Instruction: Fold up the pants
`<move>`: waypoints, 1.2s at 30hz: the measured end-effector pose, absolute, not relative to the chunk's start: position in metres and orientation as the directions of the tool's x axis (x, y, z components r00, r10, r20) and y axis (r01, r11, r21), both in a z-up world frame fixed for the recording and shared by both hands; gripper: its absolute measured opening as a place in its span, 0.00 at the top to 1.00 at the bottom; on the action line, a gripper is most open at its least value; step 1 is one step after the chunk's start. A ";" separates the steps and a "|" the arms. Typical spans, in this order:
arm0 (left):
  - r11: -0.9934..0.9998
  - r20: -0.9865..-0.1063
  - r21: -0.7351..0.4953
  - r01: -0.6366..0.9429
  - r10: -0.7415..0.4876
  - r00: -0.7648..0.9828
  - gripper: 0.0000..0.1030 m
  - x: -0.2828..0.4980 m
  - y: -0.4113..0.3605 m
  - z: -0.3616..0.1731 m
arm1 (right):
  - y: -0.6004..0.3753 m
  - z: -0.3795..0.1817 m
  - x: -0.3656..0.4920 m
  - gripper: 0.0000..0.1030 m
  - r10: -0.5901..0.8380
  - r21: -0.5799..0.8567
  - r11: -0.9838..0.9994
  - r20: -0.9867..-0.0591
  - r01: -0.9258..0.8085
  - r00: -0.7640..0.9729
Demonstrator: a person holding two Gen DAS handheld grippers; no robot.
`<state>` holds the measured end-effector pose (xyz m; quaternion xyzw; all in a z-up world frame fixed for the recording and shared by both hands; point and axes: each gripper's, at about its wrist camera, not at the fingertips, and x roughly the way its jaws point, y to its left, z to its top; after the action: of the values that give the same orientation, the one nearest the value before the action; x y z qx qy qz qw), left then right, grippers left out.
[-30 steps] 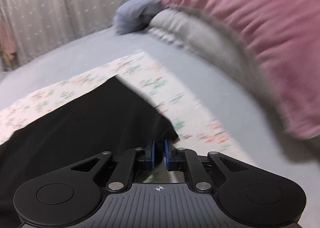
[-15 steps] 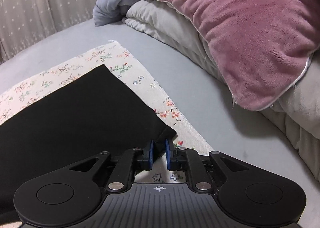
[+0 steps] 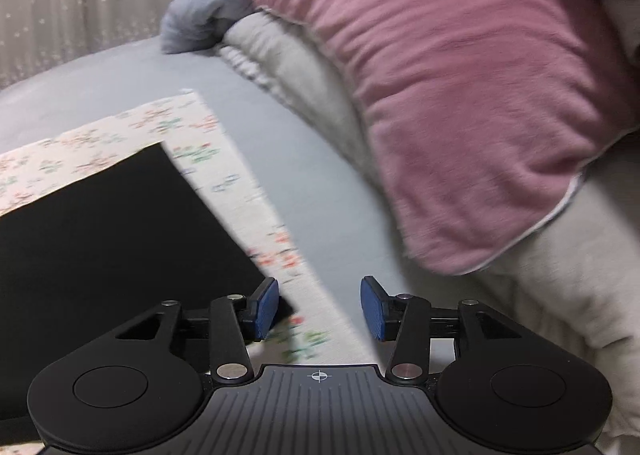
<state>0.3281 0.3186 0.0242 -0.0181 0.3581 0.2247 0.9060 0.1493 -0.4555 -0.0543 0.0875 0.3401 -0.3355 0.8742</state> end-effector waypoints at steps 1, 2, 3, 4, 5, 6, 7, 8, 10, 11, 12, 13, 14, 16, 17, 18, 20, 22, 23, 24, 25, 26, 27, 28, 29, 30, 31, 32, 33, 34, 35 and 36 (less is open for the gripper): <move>0.903 -0.659 0.115 -0.413 0.380 0.649 0.56 0.328 0.321 0.026 | -0.459 -0.054 0.147 0.57 -0.522 -0.061 0.757 -0.655 0.651 0.546; 0.907 -0.661 0.101 -0.408 0.368 0.654 0.55 0.327 0.322 0.028 | -0.462 -0.054 0.145 0.57 -0.514 -0.043 0.755 -0.658 0.655 0.550; 0.911 -0.664 0.090 -0.403 0.356 0.658 0.53 0.326 0.324 0.029 | -0.465 -0.053 0.144 0.57 -0.503 -0.017 0.753 -0.659 0.658 0.558; 0.915 -0.667 0.079 -0.396 0.344 0.661 0.51 0.326 0.325 0.031 | -0.466 -0.051 0.142 0.57 -0.493 0.003 0.753 -0.659 0.658 0.568; 0.920 -0.670 0.071 -0.386 0.331 0.665 0.50 0.326 0.325 0.032 | -0.467 -0.048 0.141 0.57 -0.478 0.028 0.757 -0.657 0.652 0.583; 0.925 -0.673 0.065 -0.374 0.317 0.668 0.48 0.327 0.326 0.034 | -0.467 -0.046 0.141 0.57 -0.462 0.048 0.763 -0.656 0.644 0.597; 0.932 -0.677 0.061 -0.358 0.302 0.672 0.45 0.328 0.326 0.034 | -0.467 -0.042 0.141 0.57 -0.442 0.072 0.772 -0.654 0.632 0.614; 0.939 -0.683 0.058 -0.338 0.284 0.673 0.42 0.330 0.325 0.034 | -0.467 -0.038 0.142 0.57 -0.420 0.098 0.780 -0.651 0.618 0.632; 0.962 -0.701 0.057 -0.267 0.229 0.675 0.34 0.335 0.322 0.032 | -0.466 -0.033 0.146 0.56 -0.386 0.136 0.788 -0.650 0.600 0.655; 0.970 -0.704 0.074 -0.231 0.215 0.677 0.33 0.337 0.317 0.031 | -0.465 -0.031 0.150 0.56 -0.370 0.151 0.793 -0.651 0.590 0.663; 0.975 -0.703 0.096 -0.198 0.208 0.680 0.30 0.338 0.313 0.030 | -0.463 -0.029 0.154 0.56 -0.346 0.170 0.801 -0.652 0.575 0.675; 0.979 -0.697 0.124 -0.163 0.203 0.688 0.26 0.340 0.307 0.029 | -0.460 -0.028 0.158 0.56 -0.318 0.188 0.810 -0.655 0.555 0.686; 0.980 -0.693 0.149 -0.131 0.198 0.693 0.23 0.342 0.302 0.028 | -0.456 -0.027 0.163 0.55 -0.290 0.201 0.821 -0.660 0.534 0.693; 0.978 -0.692 0.196 -0.075 0.192 0.696 0.21 0.349 0.290 0.025 | -0.445 -0.027 0.171 0.51 -0.243 0.212 0.843 -0.669 0.494 0.703; 0.974 -0.693 0.223 -0.046 0.192 0.695 0.21 0.354 0.284 0.022 | -0.441 -0.026 0.175 0.51 -0.229 0.217 0.848 -0.672 0.483 0.704; 0.967 -0.693 0.255 -0.007 0.188 0.696 0.21 0.358 0.276 0.020 | -0.437 -0.025 0.179 0.50 -0.216 0.223 0.852 -0.674 0.473 0.706; 0.942 -0.692 0.320 0.107 0.155 0.705 0.21 0.365 0.260 0.015 | -0.431 -0.023 0.190 0.48 -0.202 0.230 0.858 -0.671 0.460 0.713; 0.911 -0.706 0.356 0.208 0.116 0.699 0.20 0.371 0.247 0.008 | -0.422 -0.021 0.206 0.41 -0.196 0.202 0.881 -0.669 0.429 0.717; 0.901 -0.718 0.357 0.245 0.096 0.689 0.19 0.375 0.242 0.004 | -0.417 -0.021 0.216 0.39 -0.194 0.172 0.897 -0.674 0.407 0.713; 0.895 -0.730 0.355 0.269 0.086 0.678 0.18 0.380 0.239 0.000 | -0.412 -0.022 0.230 0.35 -0.197 0.129 0.914 -0.687 0.384 0.699; 0.893 -0.738 0.355 0.277 0.086 0.669 0.18 0.384 0.238 -0.005 | -0.409 -0.023 0.241 0.34 -0.201 0.099 0.922 -0.701 0.373 0.684; 0.894 -0.745 0.353 0.277 0.090 0.661 0.18 0.389 0.238 -0.009 | -0.408 -0.025 0.252 0.34 -0.207 0.084 0.924 -0.711 0.373 0.672; 0.895 -0.751 0.352 0.272 0.098 0.653 0.19 0.393 0.238 -0.014 | -0.409 -0.026 0.264 0.34 -0.206 0.092 0.919 -0.715 0.383 0.668; 0.898 -0.756 0.346 0.272 0.095 0.647 0.24 0.396 0.238 -0.018 | -0.411 -0.026 0.272 0.34 -0.196 0.121 0.911 -0.714 0.394 0.673; 0.900 -0.758 0.336 0.277 0.085 0.646 0.30 0.398 0.238 -0.020 | -0.414 -0.025 0.282 0.34 -0.179 0.160 0.900 -0.710 0.405 0.681; 0.903 -0.759 0.325 0.281 0.072 0.647 0.46 0.399 0.236 -0.022 | -0.416 -0.026 0.290 0.34 -0.167 0.187 0.893 -0.708 0.410 0.686; 0.905 -0.763 0.313 0.288 0.059 0.643 0.75 0.399 0.234 -0.022 | -0.418 -0.026 0.299 0.34 -0.160 0.204 0.886 -0.711 0.418 0.685; 0.905 -0.774 0.299 0.302 0.045 0.632 0.89 0.400 0.229 -0.023 | -0.420 -0.027 0.310 0.34 -0.159 0.213 0.875 -0.721 0.434 0.674; 0.900 -0.774 0.311 0.307 0.052 0.631 0.94 0.400 0.222 -0.025 | -0.425 -0.030 0.321 0.34 -0.157 0.232 0.852 -0.743 0.470 0.651; 0.885 -0.766 0.347 0.309 0.077 0.638 0.95 0.399 0.214 -0.027 | -0.429 -0.034 0.331 0.34 -0.147 0.259 0.823 -0.762 0.505 0.631; 0.875 -0.760 0.370 0.312 0.092 0.644 0.95 0.399 0.209 -0.030 | -0.436 -0.039 0.339 0.34 -0.134 0.292 0.786 -0.780 0.545 0.611; 0.875 -0.757 0.373 0.309 0.094 0.647 0.96 0.398 0.209 -0.030 | -0.440 -0.042 0.347 0.32 -0.140 0.307 0.754 -0.789 0.581 0.598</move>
<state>0.3985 0.2085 -0.0296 0.2427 0.4157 -0.0614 0.8744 0.3469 -0.4398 -0.0415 0.2795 0.3946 -0.2124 0.8492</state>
